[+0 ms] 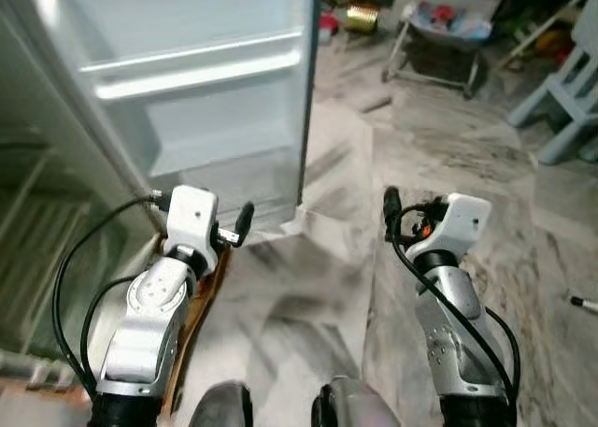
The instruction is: Restocking fridge
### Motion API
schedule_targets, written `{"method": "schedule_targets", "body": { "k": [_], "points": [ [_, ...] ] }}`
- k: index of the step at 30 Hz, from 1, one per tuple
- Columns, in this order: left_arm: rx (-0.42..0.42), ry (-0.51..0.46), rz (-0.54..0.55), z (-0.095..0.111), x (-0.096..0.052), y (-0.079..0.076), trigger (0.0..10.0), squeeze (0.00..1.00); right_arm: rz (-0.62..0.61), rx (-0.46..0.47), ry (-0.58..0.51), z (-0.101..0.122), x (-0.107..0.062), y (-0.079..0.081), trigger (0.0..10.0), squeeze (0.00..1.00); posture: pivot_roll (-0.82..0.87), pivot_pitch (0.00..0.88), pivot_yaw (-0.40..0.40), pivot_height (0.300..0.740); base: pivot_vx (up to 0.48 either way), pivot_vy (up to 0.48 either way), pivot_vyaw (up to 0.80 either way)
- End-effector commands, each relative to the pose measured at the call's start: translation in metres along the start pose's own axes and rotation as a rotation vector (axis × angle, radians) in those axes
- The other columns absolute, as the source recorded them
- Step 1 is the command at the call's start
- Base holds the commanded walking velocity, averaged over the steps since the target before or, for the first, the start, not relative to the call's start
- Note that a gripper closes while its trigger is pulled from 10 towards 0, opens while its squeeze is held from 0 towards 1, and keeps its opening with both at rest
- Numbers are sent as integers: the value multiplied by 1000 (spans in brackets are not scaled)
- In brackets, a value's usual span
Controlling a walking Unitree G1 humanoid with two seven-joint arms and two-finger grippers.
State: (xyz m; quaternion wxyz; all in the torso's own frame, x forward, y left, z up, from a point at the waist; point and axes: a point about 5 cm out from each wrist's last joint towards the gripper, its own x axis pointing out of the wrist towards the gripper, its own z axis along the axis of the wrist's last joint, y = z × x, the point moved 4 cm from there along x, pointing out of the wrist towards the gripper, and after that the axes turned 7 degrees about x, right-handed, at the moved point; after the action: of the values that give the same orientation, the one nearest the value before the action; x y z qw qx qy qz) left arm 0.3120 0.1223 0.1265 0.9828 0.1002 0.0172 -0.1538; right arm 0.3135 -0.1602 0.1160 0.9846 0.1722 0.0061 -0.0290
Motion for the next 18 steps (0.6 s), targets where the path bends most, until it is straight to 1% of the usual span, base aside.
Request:
{"method": "schedule_targets", "body": {
  "k": [1,5,10,13,18],
  "points": [
    [-8,22,-20,-6,2,-7,10000,0,-21,-10,-4,1,-3,-8,10000,0,3,137,-39,740,480,0,0],
    [-7,13,-28,-4,6,-8,10000,0,-22,-16,5,-1,-4,-9,10000,0,2,130,-41,740,480,0,0],
    [2,21,-19,-5,7,-8,10000,0,-22,-19,8,-3,-3,-9,10000,0,5,122,-42,740,465,0,0],
    [10,33,-14,-9,7,-9,10000,0,-22,-20,14,-5,-2,-10,10000,0,8,119,-44,740,344,0,0],
    [14,33,-15,-9,11,-10,10000,0,-20,-21,18,-6,-1,-9,10000,0,12,114,-45,740,289,0,0]
  ]
}}
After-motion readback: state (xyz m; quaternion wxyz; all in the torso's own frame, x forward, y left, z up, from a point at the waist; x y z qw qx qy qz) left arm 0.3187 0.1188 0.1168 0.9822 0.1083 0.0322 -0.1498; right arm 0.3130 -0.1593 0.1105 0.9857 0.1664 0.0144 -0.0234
